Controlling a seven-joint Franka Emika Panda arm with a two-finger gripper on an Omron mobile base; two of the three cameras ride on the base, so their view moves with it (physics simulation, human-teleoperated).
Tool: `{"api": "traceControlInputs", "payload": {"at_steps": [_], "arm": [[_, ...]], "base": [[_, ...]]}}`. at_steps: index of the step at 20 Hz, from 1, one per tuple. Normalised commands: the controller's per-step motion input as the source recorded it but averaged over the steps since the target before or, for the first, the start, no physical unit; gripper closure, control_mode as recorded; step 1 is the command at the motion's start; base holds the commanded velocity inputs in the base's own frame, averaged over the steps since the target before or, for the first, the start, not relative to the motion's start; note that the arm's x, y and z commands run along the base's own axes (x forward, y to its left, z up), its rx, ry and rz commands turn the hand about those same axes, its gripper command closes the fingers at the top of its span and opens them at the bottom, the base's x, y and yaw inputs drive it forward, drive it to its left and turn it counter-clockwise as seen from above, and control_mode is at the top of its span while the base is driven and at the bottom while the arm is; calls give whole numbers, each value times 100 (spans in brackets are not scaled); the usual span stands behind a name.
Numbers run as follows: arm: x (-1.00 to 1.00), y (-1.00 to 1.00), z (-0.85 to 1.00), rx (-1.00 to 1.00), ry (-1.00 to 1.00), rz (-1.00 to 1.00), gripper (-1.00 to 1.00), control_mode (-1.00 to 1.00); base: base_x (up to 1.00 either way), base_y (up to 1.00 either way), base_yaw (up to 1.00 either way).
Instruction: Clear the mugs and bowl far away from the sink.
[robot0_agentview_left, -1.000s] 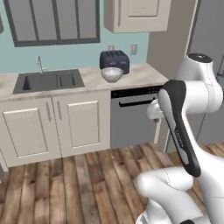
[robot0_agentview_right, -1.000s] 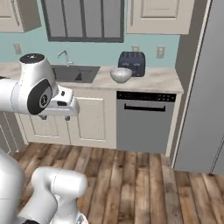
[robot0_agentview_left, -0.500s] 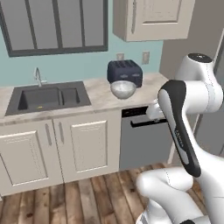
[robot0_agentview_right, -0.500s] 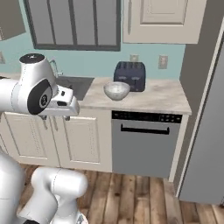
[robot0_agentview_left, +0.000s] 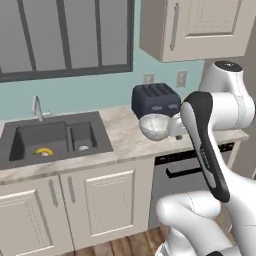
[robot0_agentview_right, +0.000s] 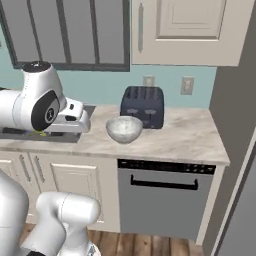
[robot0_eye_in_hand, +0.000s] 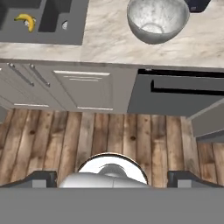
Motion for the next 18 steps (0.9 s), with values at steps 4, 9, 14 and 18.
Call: {"api": "traceControlInputs", "payload": {"at_steps": [4,9,14,18], "arm": [[0,0,0,0,0,0,-100,100],[0,0,0,0,0,0,-100,100],[0,0,0,0,0,0,-100,100],[0,0,0,0,0,0,-100,100]], "base": [[100,7,-33],[100,1,-34],[100,0,-30],[100,0,-29]]}}
